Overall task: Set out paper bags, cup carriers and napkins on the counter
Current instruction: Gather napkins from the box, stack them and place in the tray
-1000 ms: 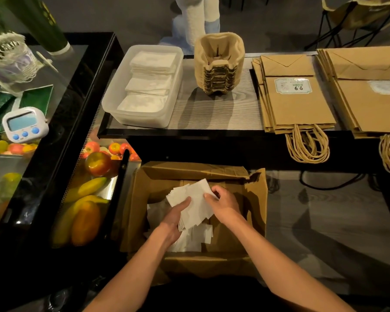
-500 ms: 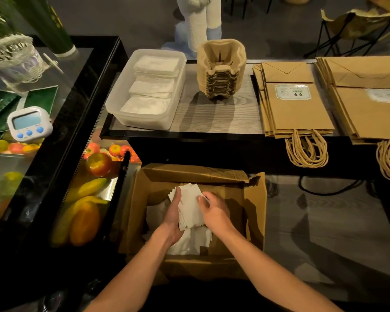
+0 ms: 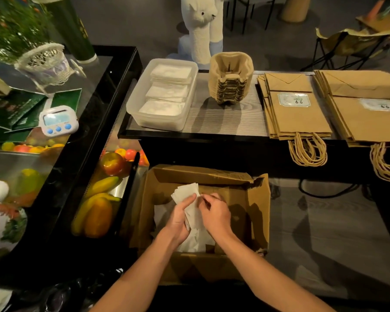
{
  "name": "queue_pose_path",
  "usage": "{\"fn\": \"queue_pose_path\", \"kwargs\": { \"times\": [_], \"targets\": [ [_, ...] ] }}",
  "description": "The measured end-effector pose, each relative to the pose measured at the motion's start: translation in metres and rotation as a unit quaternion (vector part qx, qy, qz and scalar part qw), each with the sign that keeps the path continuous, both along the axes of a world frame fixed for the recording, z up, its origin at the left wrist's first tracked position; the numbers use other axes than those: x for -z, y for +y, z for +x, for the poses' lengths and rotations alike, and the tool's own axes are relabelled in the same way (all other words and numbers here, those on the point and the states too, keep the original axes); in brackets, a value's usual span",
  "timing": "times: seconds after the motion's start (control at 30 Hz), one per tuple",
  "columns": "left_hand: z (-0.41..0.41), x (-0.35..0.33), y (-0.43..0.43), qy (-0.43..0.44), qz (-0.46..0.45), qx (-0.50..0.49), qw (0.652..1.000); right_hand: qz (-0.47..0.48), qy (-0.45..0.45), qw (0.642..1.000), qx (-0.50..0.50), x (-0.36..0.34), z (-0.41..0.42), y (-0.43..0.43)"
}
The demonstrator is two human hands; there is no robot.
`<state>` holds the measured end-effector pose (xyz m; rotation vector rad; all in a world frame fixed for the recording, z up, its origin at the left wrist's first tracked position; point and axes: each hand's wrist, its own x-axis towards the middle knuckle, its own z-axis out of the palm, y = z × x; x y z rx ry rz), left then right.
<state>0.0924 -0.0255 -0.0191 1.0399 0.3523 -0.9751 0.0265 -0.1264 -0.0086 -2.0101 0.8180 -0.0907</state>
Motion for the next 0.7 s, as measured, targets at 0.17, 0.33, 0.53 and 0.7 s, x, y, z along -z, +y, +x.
{"fn": "queue_pose_path", "kwargs": {
  "times": [0.17, 0.33, 0.53, 0.7],
  "targets": [
    [0.001, -0.013, 0.006, 0.021, 0.018, -0.029, 0.999, 0.036, -0.014, 0.999, 0.017, -0.012, 0.002, 0.013],
    [0.006, -0.026, 0.013, 0.022, -0.022, -0.048, 0.998, 0.182, -0.002, 0.982, 0.050, -0.031, 0.004, 0.021],
    [0.004, -0.045, 0.010, 0.013, -0.036, -0.074, 0.996, 0.254, -0.033, 0.964, 0.065, -0.051, 0.006, 0.039],
    [0.006, -0.051, 0.010, -0.019, -0.025, -0.100, 0.995, 0.301, -0.045, 0.951, 0.058, -0.059, 0.008, 0.047]
  ]
}}
